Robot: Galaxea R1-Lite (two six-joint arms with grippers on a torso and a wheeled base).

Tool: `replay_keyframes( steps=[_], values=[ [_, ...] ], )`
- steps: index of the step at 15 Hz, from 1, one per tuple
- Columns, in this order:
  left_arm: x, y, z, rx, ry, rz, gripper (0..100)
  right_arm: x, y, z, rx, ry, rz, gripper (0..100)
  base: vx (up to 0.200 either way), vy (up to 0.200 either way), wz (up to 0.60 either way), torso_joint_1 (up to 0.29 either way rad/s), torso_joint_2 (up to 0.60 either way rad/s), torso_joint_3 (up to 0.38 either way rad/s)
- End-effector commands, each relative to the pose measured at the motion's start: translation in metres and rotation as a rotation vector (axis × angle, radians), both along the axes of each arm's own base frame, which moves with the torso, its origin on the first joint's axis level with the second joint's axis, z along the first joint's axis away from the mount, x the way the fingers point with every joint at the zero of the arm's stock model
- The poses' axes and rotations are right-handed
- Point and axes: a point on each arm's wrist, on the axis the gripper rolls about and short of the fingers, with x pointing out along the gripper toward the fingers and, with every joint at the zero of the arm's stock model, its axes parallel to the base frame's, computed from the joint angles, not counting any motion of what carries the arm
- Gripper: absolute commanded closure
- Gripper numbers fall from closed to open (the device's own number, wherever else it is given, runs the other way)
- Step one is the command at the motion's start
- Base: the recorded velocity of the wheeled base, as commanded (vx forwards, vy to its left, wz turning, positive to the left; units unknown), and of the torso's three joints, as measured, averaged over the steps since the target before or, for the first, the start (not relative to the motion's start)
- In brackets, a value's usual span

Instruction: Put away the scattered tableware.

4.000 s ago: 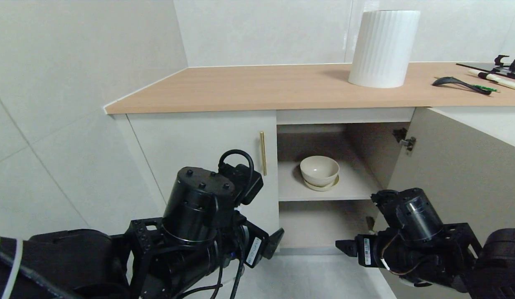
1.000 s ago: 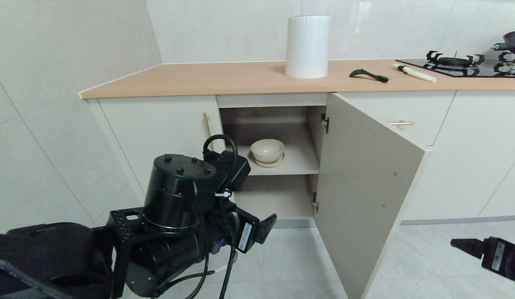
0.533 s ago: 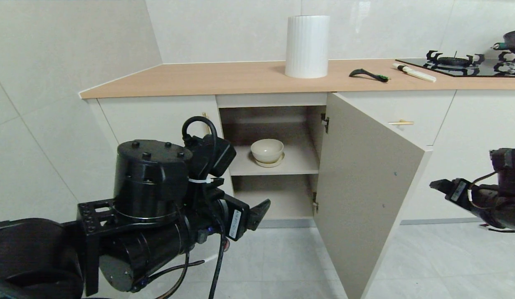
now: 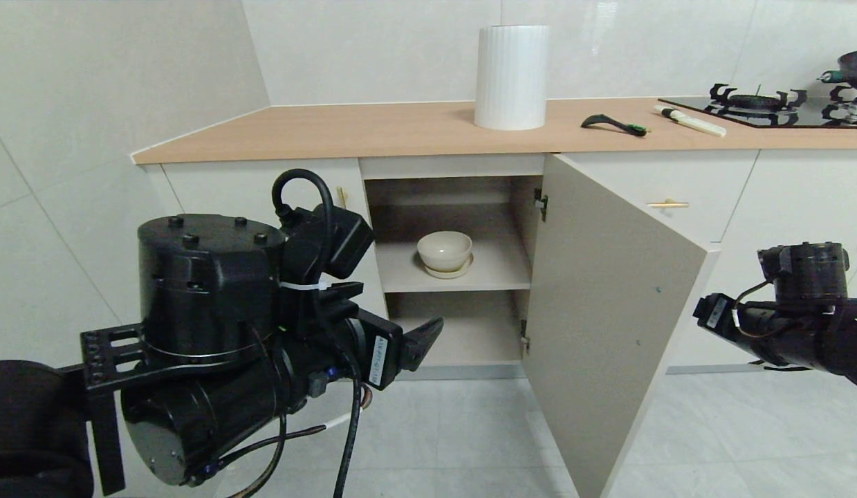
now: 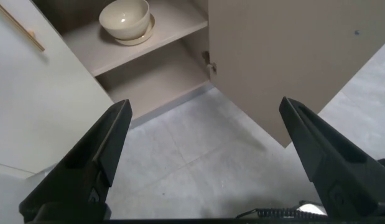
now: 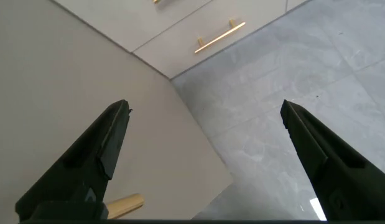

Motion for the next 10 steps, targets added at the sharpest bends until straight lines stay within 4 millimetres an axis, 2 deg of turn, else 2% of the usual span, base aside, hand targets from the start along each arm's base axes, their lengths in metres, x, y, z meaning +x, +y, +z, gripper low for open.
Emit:
replay_keyframes(
  steps=[1,7,10],
  values=[
    [0.000,0.000,0.001,-0.004,-0.004,0.001,0,-0.001,0.010,-0.002,0.001,0.007,0.033,0,0.000,0.000,0.00,0.000,0.00,0.000],
    [0.000,0.002,0.004,-0.010,-0.010,0.004,0,-0.015,0.053,0.007,0.011,-0.018,0.184,0,0.000,0.000,0.00,0.000,0.00,0.000],
    [-0.003,0.004,0.009,-0.024,-0.025,0.004,0,-0.015,0.084,0.007,0.017,-0.021,0.292,0,0.000,0.000,0.00,0.000,0.00,0.000]
  ],
)
